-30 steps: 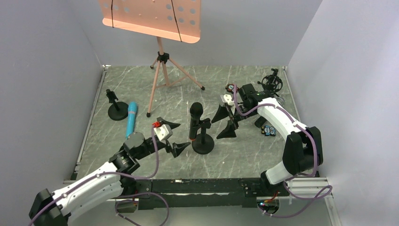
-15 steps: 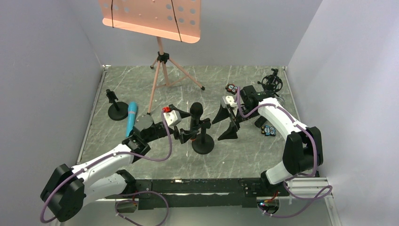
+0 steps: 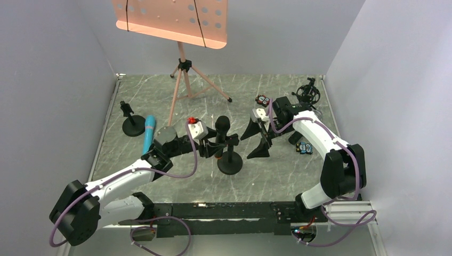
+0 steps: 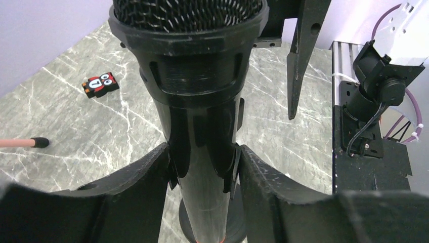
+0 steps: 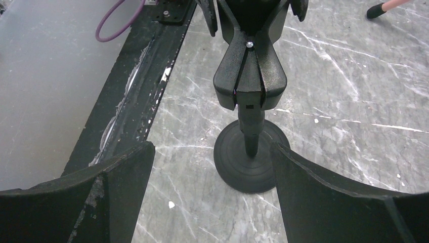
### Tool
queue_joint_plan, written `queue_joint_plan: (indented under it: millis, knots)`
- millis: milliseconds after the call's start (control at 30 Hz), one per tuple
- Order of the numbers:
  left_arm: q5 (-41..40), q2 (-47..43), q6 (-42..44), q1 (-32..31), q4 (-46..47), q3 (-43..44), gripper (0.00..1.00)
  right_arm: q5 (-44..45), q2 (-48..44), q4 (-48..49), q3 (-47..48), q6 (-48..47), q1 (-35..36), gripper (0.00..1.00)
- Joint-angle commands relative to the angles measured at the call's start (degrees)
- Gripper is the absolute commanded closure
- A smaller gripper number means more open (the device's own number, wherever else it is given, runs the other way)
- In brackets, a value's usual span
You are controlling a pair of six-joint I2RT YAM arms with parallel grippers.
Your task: Attach the microphones to the stand
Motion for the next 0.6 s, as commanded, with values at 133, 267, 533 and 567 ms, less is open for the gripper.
queue_joint_plan:
  millis: [133, 267, 533, 567]
  knots:
    - [1.19, 0.88, -0.06, 0.15, -0.14, 3.31, 0.55, -2.69, -2.09, -0.63, 0.90, -2.79, -0.84, 0.10]
    - [1.24, 0.34, 0.46, 0.04, -1.16, 3.40, 0.53, -2.78, -2.04, -0.94, 1.02, -3.07, -0.84, 0.10]
    - [1.19, 0.60, -0.30, 0.15, -1.77, 3.77, 0.42, -2.88, -2.08, -1.25, 1.15, -3.25, -0.93, 0.10]
    - [1.23, 0.47, -0.34, 0.09, -1.62, 3.69, 0.45, -2.89, -2.15, -1.29, 1.19, -3.33, -1.00, 0.10]
